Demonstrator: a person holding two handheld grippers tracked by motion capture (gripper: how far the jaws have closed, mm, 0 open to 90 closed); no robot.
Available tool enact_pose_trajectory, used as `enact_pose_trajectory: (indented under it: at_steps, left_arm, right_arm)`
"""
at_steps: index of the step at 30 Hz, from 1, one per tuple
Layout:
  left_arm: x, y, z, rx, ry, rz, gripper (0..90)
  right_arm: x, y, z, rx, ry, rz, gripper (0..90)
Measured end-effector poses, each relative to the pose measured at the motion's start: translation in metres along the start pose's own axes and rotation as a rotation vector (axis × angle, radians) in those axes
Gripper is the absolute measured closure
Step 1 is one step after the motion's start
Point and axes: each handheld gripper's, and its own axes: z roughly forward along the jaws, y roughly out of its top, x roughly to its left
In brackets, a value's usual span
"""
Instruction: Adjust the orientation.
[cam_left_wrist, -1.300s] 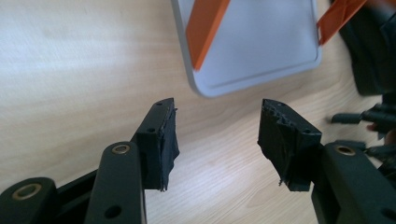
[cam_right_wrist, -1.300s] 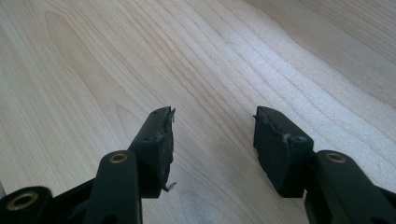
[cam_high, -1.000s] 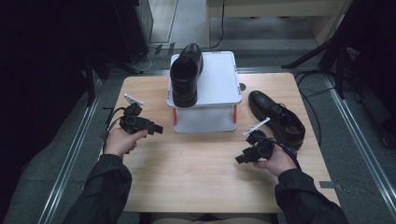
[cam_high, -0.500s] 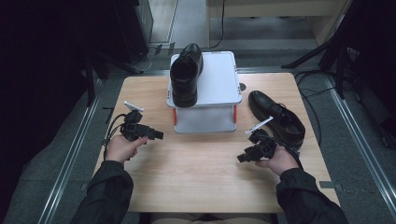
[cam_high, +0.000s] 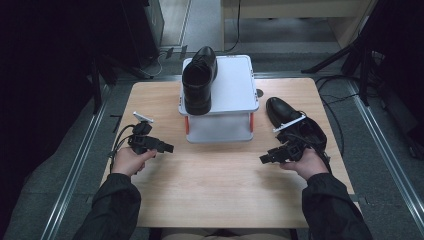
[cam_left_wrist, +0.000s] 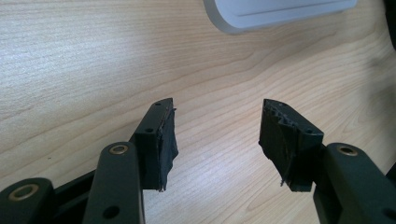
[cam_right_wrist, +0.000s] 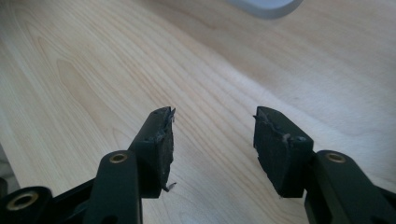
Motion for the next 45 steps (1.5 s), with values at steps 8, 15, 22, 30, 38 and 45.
enact_pose_trajectory:
  at_steps: [8, 15, 22, 30, 38, 45]
  left_arm:
    - [0.0, 0.0, 0.0, 0.013, 0.007, 0.032, 45.4]
    - [0.006, 0.0, -0.003, -0.001, 0.012, 0.022, 45.5]
    - [0.006, 0.0, -0.004, -0.01, 0.001, 0.026, 45.5]
    - [0.006, 0.0, -0.005, -0.005, 0.007, 0.032, 45.3]
    - [0.006, 0.0, -0.003, 0.016, 0.007, 0.042, 45.0]
    - [0.006, 0.0, -0.001, 0.03, 0.011, 0.045, 44.6]
  right_arm:
    - [-0.001, 0.027, -0.03, 0.054, -0.036, 0.023, 48.8]
    - [-0.014, 0.043, -0.057, 0.092, -0.05, 0.063, 50.6]
    - [-0.036, 0.047, -0.078, 0.123, -0.082, 0.117, 52.0]
    - [-0.061, 0.043, -0.091, 0.133, -0.114, 0.158, 57.0]
    - [-0.082, 0.037, -0.085, 0.162, -0.157, 0.215, 64.5]
    - [-0.085, 0.037, -0.061, 0.198, -0.138, 0.255, 76.9]
